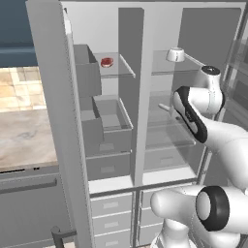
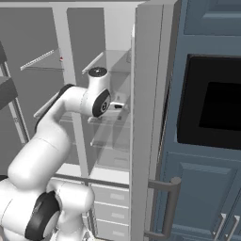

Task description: There's a fish in the fridge that needs to be moved to the freezer for freezing. Pick up the fish from the fridge, place it on any shelf in the freezer, and close the fridge and freezer doors when done.

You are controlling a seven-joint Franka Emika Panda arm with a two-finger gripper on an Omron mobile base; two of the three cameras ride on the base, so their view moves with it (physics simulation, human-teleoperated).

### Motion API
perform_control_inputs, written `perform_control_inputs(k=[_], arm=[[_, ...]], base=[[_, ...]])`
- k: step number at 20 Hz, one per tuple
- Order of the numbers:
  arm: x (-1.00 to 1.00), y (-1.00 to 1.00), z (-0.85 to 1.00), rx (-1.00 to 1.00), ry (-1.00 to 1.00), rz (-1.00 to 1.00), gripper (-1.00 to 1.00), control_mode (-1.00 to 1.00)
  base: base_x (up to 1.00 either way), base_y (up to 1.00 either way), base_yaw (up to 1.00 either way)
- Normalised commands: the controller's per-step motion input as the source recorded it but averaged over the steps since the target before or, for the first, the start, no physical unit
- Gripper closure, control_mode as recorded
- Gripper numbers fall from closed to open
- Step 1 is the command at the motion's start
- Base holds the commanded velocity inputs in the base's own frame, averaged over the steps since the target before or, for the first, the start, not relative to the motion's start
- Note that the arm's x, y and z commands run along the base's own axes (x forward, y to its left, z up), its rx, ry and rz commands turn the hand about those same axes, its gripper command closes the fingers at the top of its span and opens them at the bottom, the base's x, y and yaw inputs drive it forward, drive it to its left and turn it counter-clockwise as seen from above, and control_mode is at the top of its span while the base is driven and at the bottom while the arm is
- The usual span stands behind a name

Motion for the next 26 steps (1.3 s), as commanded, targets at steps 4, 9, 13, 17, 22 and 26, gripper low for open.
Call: perform_control_inputs(k=[4, 9, 13, 17, 22, 26], arm=[[0.39, -0.03, -0.11, 0.0, -0.03, 0.0, -1.0, -1.0], [0.39, -0.07, -0.11, 0.0, -0.08, 0.06, -1.0, -1.0], [0.39, -0.19, -0.12, 0.0, 0.0, 0.1, -1.0, -1.0], [0.24, -0.24, -0.06, 0.01, 0.0, 0.13, -1.0, -1.0], [0.32, -0.03, -0.08, 0.0, 0.0, 0.08, -1.0, -1.0], [0.33, 0.0, -0.12, 0.0, -0.01, 0.1, -1.0, -1.0]], base=[[0.0, 0.0, 0.0], [0.0, 0.0, 0.0], [0.0, 0.0, 0.0], [0.0, 0.0, 0.0], [0.0, 0.0, 0.0], [0.0, 0.0, 0.0]])
